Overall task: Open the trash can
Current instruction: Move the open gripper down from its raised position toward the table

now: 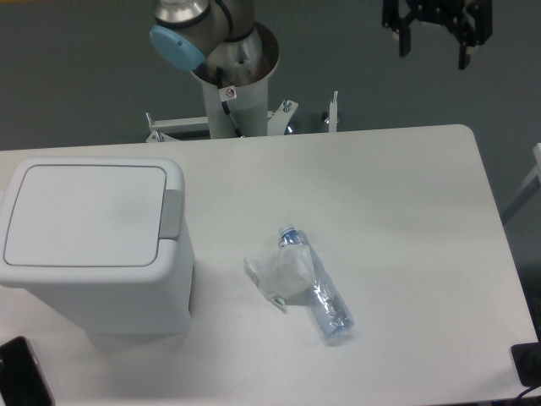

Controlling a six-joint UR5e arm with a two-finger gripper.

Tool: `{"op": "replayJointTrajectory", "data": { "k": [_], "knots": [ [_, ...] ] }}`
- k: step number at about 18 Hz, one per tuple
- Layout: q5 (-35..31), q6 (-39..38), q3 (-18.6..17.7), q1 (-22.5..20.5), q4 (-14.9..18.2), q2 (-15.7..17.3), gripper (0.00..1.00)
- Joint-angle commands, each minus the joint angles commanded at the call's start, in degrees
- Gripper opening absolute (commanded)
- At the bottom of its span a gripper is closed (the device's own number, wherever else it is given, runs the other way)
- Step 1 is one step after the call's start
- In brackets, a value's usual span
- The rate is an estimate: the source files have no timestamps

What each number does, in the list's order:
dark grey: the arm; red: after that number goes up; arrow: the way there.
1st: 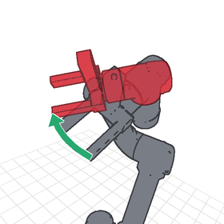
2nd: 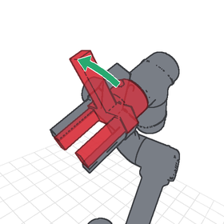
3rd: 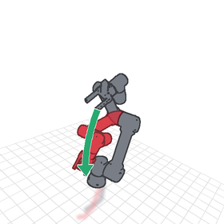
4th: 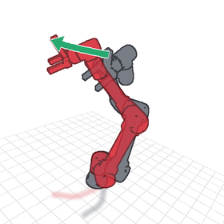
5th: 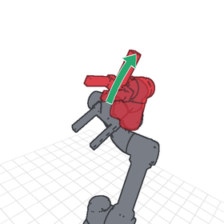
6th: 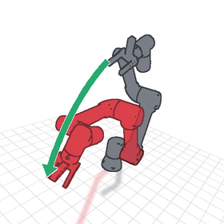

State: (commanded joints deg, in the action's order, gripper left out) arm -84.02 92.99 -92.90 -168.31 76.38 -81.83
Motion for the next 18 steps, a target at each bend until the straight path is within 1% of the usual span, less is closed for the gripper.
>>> {"op": "replayJointTrajectory", "data": {
  "k": [6, 9, 11, 12, 14, 15, 16, 18],
  "knots": [
    [0.0, 0.09, -1.05, 0.26, -0.09, 0.18, 1.0],
    [2.89, -0.61, -0.97, 0.44, -0.09, -0.09, 1.0],
    [5.35, -6.74, -0.7, 0.53, -0.09, -0.09, 1.0],
    [8.06, -11.47, -0.53, 0.61, -0.09, -0.35, 1.0],
    [10.54, -19.83, -0.18, 3.15, -0.17, -0.88, 1.0],
    [10.46, -24.65, 0.26, 6.3, -1.13, -1.57, 1.0],
    [10.46, -30.44, 1.22, 8.59, -3.58, -2.63, 1.0],
    [10.63, -39.94, 2.19, 10.62, -5.88, -3.86, 1.0]
  ]
}}
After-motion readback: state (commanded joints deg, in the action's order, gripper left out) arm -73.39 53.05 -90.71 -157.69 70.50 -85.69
